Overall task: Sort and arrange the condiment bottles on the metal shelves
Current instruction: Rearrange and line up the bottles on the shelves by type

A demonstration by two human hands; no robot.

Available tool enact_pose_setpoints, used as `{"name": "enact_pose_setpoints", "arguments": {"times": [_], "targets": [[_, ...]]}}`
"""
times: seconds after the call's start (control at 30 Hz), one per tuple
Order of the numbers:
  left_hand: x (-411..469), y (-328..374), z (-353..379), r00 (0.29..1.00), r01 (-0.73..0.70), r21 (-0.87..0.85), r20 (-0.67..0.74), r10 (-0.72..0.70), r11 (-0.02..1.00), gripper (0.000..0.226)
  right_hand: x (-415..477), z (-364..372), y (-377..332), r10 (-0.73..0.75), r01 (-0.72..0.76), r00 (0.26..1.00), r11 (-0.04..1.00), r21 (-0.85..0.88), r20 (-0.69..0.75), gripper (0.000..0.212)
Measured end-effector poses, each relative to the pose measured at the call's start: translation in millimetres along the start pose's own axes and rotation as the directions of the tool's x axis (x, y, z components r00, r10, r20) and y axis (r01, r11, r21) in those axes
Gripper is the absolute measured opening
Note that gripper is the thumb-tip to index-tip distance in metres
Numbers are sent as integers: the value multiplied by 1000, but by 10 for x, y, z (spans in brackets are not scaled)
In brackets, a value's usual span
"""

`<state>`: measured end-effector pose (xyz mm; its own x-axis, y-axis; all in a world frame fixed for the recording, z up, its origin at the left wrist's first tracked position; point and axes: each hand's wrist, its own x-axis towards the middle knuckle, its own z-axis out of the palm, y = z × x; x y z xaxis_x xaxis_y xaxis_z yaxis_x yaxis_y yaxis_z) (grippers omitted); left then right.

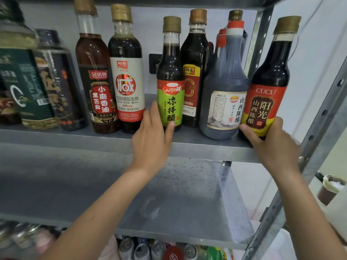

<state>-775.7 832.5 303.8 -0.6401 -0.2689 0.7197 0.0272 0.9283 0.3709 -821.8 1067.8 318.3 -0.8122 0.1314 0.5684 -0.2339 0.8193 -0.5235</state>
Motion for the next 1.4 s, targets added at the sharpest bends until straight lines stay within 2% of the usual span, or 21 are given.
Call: {"name": "enact_pose_setpoints", "arguments": {"times": [0.1,0.2,0.27,0.37,0.43,0.53,0.6,0.63,0.7,0.77,0.83,0.97,1.07,1.27,1.4], "targets": [[-236,-182,-68,990,-138,15,-8,138,990,48,-181,122,61,-52,50,990,999,-16,-128,57],[-428,-431,-112,953,-302,118,30,300,946,43,-522,260,108,-43,43,982,999,-3,-183,65],[-562,-597,-157,924,-382,173,48,380,908,44,-863,376,39,-82,91,974,995,32,-213,68],[-846,-836,-280,918,-392,200,21,396,898,41,-1412,648,-195,-139,149,985,983,104,-103,63],[-1127,-1060,-355,941,-339,214,80,329,916,39,-1765,873,-376,-166,158,985,975,154,46,56],[-1600,-1599,-503,965,-148,269,250,79,952,50,-2261,1148,-711,-208,162,947,967,195,245,56],[-1932,-2039,-692,955,-38,365,288,-74,930,38,-2548,1318,-996,-265,213,907,959,188,327,51],[-2093,-2263,-827,931,8,419,329,-160,908,37,-2693,1405,-1156,-308,263,878,950,168,366,50],[-2402,-2698,-1134,853,63,508,419,-311,859,56,-3014,1570,-1522,-362,334,791,931,148,492,50],[-2683,-3094,-1508,779,123,576,449,-438,808,65,-3374,1738,-1919,-374,375,711,918,130,595,47],[-2914,-3443,-1901,751,148,614,441,-492,776,61,-3766,1879,-2317,-412,432,620,890,148,667,50],[-3261,-3948,-2604,760,193,637,384,-524,746,65,-4466,2126,-3075,-464,489,426,840,233,776,53],[-3388,-4233,-3006,743,237,642,364,-562,729,67,-4762,2234,-3623,-524,536,312,786,309,793,55],[-3379,-4885,-3479,719,296,673,311,-622,678,63,-5079,2634,-4501,-625,541,226,718,438,747,54],[-3258,-5515,-3648,716,293,695,296,-633,656,65,-5254,3095,-5055,-664,535,216,693,483,716,55]]}}
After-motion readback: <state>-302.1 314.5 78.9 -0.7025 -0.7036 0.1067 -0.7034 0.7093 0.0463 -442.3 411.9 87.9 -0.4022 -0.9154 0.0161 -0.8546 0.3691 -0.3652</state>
